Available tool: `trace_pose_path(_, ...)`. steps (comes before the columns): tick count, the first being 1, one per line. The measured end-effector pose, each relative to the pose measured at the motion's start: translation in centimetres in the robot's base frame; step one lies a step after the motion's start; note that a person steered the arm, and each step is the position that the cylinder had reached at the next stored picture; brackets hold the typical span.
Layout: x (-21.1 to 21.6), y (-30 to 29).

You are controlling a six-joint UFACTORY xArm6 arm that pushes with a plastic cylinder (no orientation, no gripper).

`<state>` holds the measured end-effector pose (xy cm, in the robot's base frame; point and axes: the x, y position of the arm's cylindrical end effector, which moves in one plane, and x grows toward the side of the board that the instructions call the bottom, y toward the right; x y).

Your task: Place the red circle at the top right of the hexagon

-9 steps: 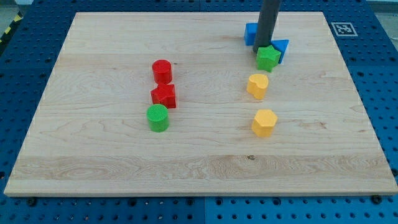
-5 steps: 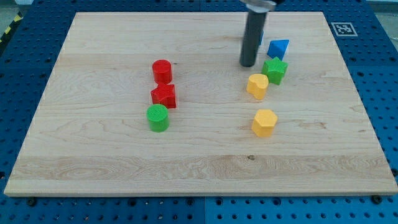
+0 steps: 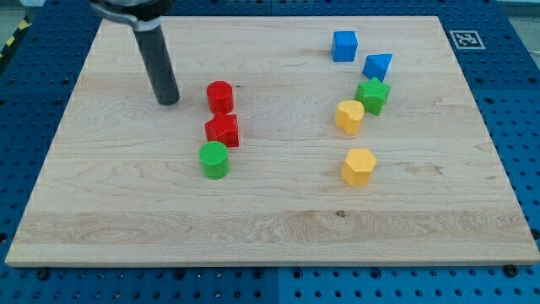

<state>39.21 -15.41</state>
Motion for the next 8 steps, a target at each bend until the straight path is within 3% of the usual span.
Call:
trace_pose_path(1,-0.1,0.1)
trace_pose_path(4,-0.8,8.7)
trace_pose_path(6,2.5,12.8)
trace_pose_path(8,3.0,17.5)
